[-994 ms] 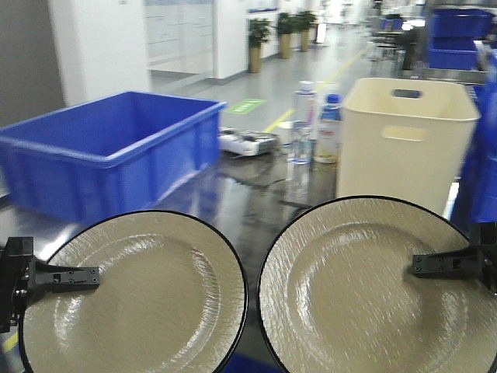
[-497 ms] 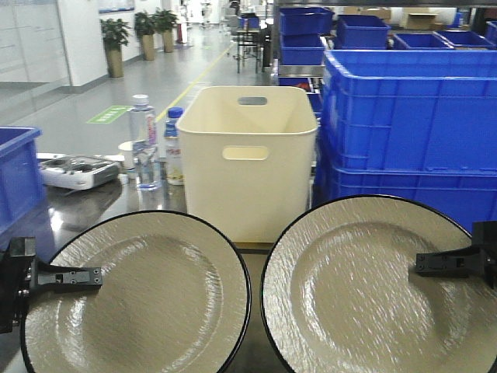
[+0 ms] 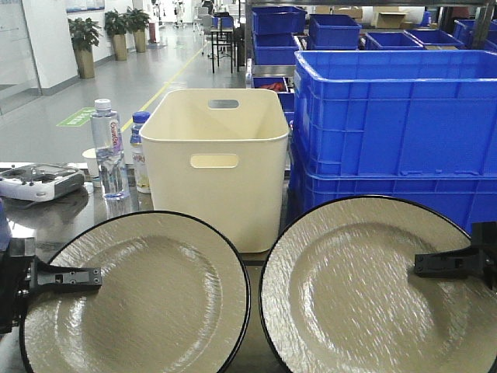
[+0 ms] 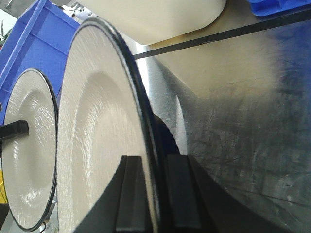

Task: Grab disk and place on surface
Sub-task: 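Lower the left gripper's plate onto the table in front of the bin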

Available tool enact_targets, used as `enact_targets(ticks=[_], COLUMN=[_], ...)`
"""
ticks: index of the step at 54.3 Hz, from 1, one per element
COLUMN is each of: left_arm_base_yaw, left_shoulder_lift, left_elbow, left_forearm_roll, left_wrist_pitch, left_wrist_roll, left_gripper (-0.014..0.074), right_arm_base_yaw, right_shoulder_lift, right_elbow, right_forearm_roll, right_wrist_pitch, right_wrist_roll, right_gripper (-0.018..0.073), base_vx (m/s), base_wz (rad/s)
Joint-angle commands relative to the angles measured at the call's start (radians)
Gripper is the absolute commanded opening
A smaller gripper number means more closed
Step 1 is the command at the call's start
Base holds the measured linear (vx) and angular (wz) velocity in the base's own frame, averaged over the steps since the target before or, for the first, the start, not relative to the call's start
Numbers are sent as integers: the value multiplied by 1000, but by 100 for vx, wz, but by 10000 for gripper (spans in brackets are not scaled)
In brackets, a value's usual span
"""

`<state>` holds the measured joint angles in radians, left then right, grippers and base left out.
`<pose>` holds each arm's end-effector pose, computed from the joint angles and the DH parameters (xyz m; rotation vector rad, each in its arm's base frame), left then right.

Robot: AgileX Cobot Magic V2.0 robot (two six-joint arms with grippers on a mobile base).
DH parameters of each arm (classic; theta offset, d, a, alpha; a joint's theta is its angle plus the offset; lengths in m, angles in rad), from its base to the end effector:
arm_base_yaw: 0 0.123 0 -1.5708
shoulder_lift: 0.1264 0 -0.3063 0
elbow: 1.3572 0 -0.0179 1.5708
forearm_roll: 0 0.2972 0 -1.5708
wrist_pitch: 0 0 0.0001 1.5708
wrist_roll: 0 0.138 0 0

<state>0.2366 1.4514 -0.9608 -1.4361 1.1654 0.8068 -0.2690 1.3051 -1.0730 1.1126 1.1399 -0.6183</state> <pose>0.3462 -0.0458 0.2921 -0.0971 2.1094 -1.3896 0.3221 0.0279 0.3379 0.0042 2.2368 1.0619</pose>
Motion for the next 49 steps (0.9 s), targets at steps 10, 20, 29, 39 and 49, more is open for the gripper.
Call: enact_targets(ticks=[10,20,29,39,49], left_arm_base_yaw=[-2,-2,-2,-23,-145], left_shoulder_lift=[-41,-41,-41,-7,95], left_elbow=[-33,-33,-33,-33,-33], left_forearm_roll=[-137,-139,-140,-144,-207], left_wrist_pitch=[79,81,76,51,-95], left_wrist_roll=[-13,-13,-13,50,60], left_gripper=[-4,-4,-4,-4,-1], right_arm_base_yaw=[-4,-4,-4,-4,-4], right_shoulder_lift=[-33,-33,-33,-33,-33], right_elbow=[-29,-29,-29,-29,-29], right_forearm_roll=[128,134,145,183,299], right_wrist_pitch=[7,-5,-23,-64,-114], right_wrist_roll=[0,0,0,-6,-13], right_gripper=[-9,-9,-9,-9,-9], base_vx=[0,0,0,0,0], base_wz=[-2,0,0,0,0])
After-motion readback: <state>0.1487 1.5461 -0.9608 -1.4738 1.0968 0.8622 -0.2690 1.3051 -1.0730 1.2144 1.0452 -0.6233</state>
